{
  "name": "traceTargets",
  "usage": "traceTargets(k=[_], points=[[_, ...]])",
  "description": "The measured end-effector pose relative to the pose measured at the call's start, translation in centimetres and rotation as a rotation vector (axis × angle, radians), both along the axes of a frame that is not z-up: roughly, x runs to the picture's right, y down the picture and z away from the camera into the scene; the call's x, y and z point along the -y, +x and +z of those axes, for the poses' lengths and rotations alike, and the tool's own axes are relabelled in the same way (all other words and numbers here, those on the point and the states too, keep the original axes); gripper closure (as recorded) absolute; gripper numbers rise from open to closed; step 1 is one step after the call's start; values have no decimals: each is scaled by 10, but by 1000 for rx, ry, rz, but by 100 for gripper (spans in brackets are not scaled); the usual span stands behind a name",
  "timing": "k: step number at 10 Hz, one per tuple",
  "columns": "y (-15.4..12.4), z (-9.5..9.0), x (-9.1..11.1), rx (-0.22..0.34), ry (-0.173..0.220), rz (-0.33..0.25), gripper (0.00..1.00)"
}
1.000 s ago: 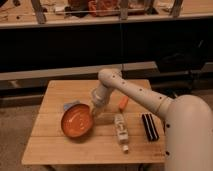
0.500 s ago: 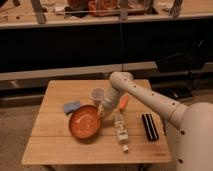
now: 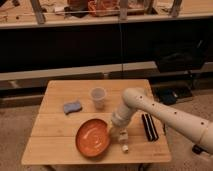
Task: Drag the ceramic bowl in a circle
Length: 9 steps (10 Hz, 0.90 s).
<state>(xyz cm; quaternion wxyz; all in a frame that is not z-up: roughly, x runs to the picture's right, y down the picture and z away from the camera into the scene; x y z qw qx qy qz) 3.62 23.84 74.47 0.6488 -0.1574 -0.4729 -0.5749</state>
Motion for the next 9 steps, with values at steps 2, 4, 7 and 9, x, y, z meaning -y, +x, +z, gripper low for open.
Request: traceTargets(k=[2, 4, 7, 9], points=[[-3, -6, -4, 0, -6, 20, 100], [-17, -8, -1, 17, -10, 30, 100], [-71, -15, 6, 81, -11, 22, 100], [-111, -18, 11, 121, -10, -4, 100]])
